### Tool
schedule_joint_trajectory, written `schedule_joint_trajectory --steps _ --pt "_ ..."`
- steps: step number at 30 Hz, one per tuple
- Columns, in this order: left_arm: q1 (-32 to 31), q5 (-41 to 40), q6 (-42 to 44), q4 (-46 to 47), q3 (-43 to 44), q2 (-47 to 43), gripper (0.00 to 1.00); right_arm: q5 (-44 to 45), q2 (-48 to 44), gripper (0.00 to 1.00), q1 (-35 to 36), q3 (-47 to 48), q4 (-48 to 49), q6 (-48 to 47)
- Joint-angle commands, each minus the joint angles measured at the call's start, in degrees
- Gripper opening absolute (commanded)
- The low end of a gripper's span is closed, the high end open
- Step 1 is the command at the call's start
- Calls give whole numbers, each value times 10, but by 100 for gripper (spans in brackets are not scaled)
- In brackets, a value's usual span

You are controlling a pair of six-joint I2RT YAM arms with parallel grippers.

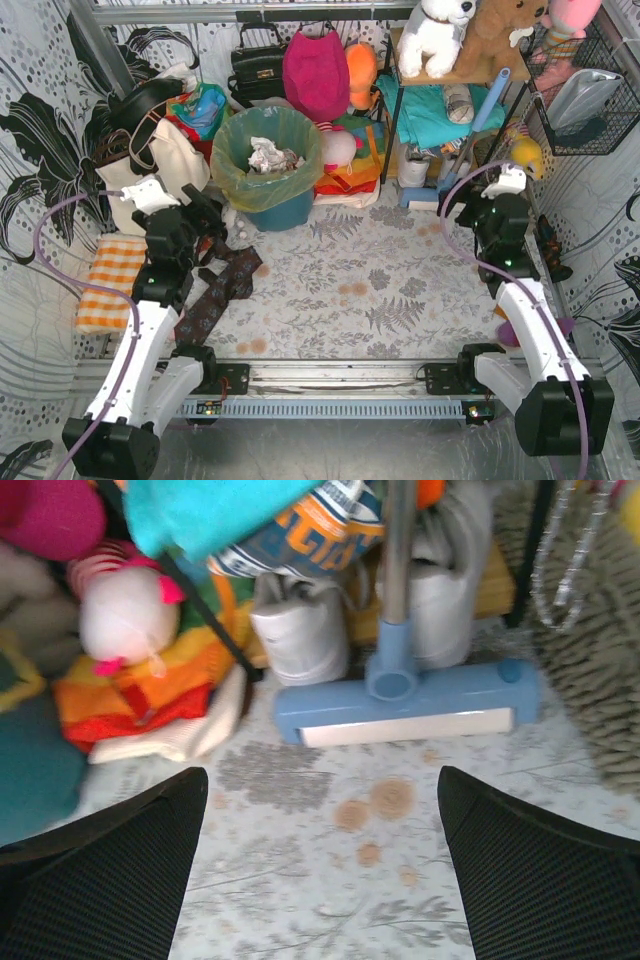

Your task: Tie the trash bag

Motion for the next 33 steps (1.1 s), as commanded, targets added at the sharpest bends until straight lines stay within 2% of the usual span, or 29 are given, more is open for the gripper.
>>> schedule_joint_trajectory --steps 1,4,9,14,16,20,25,30,33 --pt "-2 10 28 -161 54 -3 98 -83 30 97 -1 89 -135 122" --pt "-2 24 43 -156 32 -21 98 -120 67 97 9 149 -168 168" --pt "-2 23 46 -162 32 -41 98 -72 124 97 91 269 -216 179" --pt "-2 9 23 -203 46 -43 98 -104 216 98 146 396 -269 199" --pt "-3 24 5 -227 55 -46 98 -124 249 97 168 436 -263 204" --pt "-2 69 -24 -264 49 -64 98 -102 308 99 211 503 -273 235" --pt "-2 91 -45 -299 51 -91 98 -46 402 86 258 655 -373 230" --pt "-2 90 -45 -296 45 -115 98 7 513 70 292 820 -470 202" --pt "-2 87 -48 -295 48 -123 98 26 583 65 301 934 -542 185"
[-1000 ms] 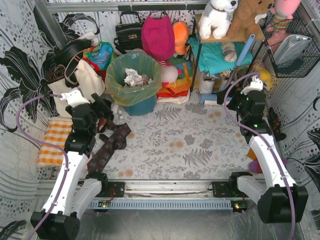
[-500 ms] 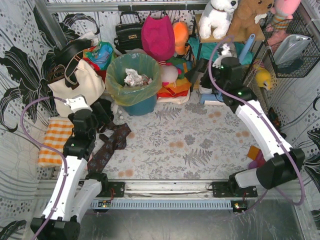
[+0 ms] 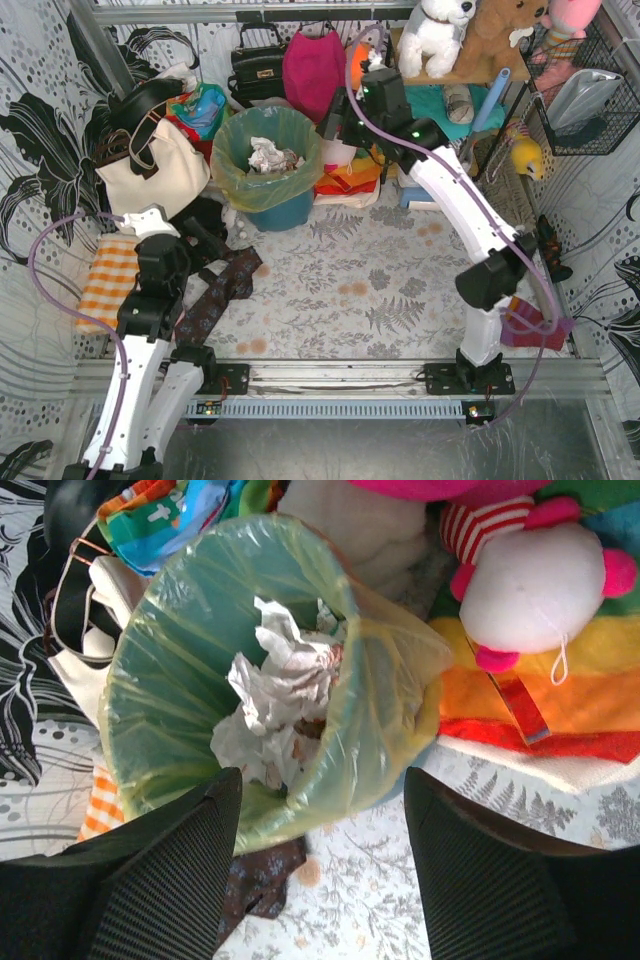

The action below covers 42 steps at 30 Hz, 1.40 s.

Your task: Tie the trash bag

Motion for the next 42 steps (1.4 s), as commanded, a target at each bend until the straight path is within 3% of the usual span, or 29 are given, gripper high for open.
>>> schedule_joint_trajectory --steps 1,6,15,20,29,42 --pt "-3 4 -9 10 14 -13 98 55 91 64 13 156 -137 -32" --pt "-2 -27 -26 -10 85 44 98 78 176 62 19 288 -205 -53" --pt "-2 -49 -61 -29 302 212 98 89 173 59 19 257 -151 -79" --pt "-2 -12 -81 -23 379 284 98 92 189 57 18 279 -143 -98" --pt "-2 -64 -160 8 393 349 86 62 212 52 19 285 -95 -110" --pt "-7 -30 -193 17 422 443 86 42 246 51 19 286 -63 -94"
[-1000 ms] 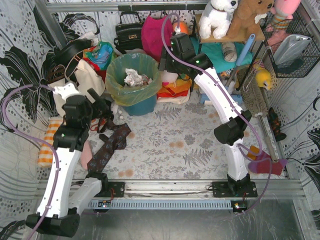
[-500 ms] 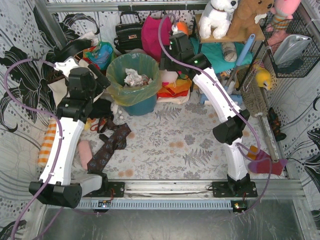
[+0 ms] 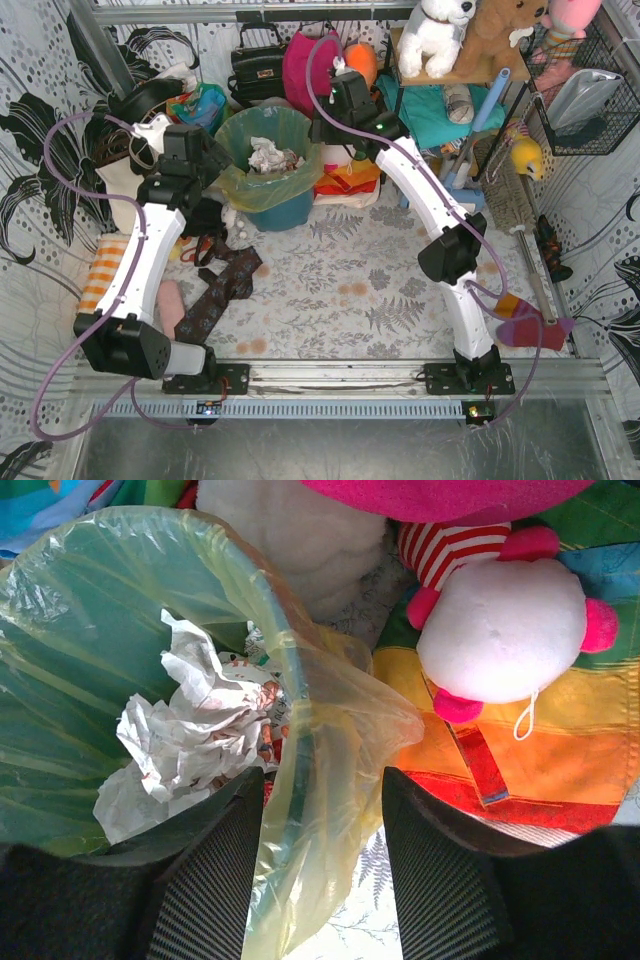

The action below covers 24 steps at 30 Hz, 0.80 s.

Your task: Tie the trash bag

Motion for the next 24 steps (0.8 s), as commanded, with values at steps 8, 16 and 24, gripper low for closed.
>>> schedule_joint_trajectory --steps 8,16,24 --pt "-7 -26 -28 18 40 56 76 -25 27 49 3 14 32 10" --pt "-9 -25 -33 33 48 80 51 -35 35 47 3 8 33 13" --pt "-13 -10 -32 33 60 104 39 -45 36 39 2 8 35 13"
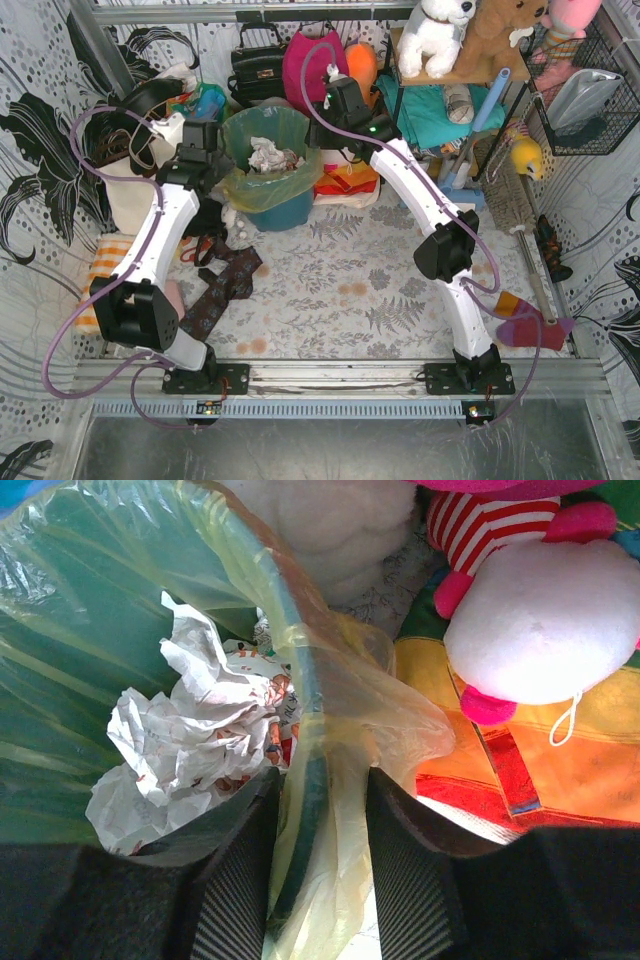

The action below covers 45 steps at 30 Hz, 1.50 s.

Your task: Tie the trash bag

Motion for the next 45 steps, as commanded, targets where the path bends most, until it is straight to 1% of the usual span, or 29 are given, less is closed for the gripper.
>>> schedule_joint_trajectory --steps 1,3,7,9,13,18,21,24,30,32,37,40,45 --pt "-5 1 -2 24 22 6 37 -12 6 37 3 8 14 9" --pt "-6 3 -2 24 23 7 33 -13 4 34 2 6 14 9" --pt "-7 21 5 24 28 8 23 -27 3 33 3 6 13 8" --pt "-7 27 8 20 33 9 18 -32 2 30 2 6 12 9" --pt "-8 40 11 14 38 8 12 -42 -6 20 2 3 7 14" --pt "-8 76 24 2 42 6 4 -54 -19 7 4 -1 -7 20" --pt "-9 98 37 -16 47 2 0 -62 -30 1 6 -3 -24 24" --pt "-11 118 49 -39 49 -9 0 -64 -44 0 11 -10 -46 23" --pt "-19 169 71 -63 22 -63 0 -54 -90 0 29 -40 -94 26" --pt "-22 174 74 -75 19 -81 0 -41 -115 0 40 -67 -107 29" --pt "-38 195 76 -96 15 -123 0 -12 -210 0 64 -170 -92 47" --pt "-59 206 75 -112 10 -144 0 16 -271 0 75 -232 -91 58" --pt "-99 262 75 -87 -17 -171 0 38 -396 0 90 -363 -85 91"
